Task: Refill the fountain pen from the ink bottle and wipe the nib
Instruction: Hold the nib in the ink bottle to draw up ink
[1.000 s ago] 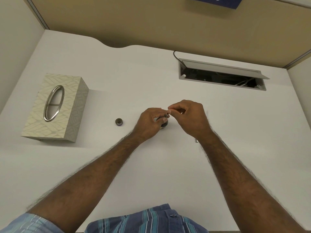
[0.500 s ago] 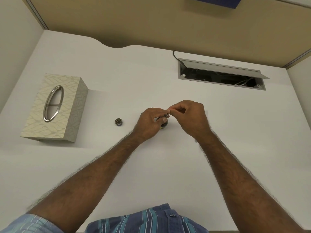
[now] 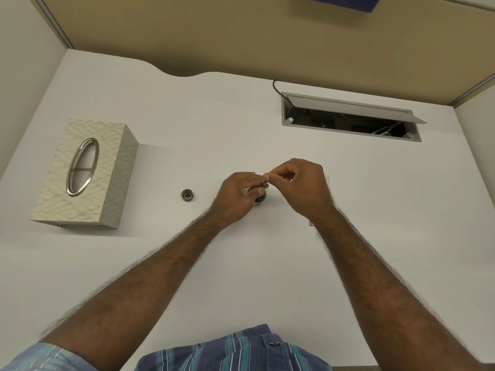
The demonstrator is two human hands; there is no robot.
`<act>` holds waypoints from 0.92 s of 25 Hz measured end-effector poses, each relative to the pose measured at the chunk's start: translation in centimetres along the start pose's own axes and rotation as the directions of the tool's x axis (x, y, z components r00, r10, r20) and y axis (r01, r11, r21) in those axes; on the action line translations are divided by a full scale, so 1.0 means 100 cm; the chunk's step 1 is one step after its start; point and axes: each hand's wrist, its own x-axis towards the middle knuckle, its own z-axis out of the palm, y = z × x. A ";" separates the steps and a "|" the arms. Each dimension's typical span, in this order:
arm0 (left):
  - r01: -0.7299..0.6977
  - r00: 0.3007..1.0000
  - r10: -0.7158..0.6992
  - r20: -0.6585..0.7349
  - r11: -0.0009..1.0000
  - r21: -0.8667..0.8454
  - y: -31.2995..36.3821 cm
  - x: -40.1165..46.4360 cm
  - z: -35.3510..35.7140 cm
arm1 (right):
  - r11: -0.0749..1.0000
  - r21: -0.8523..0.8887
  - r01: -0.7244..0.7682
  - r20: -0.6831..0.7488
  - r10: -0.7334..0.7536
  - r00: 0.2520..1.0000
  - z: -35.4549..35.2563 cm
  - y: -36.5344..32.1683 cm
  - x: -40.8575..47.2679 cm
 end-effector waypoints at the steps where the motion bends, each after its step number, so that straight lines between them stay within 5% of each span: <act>1: -0.002 1.000 0.002 0.009 1.000 -0.001 0.000 0.000 0.000 | 1.000 -0.001 -0.014 -0.011 0.014 1.000 0.001 0.000 0.000; 7: -0.001 1.000 0.001 0.008 1.000 -0.028 0.003 -0.002 -0.001 | 0.998 0.049 0.046 0.064 -0.049 0.997 0.001 0.002 -0.003; 23: 0.006 1.000 -0.007 0.017 1.000 0.010 0.005 -0.001 -0.003 | 0.999 0.029 -0.040 -0.007 0.040 0.999 0.002 0.001 0.001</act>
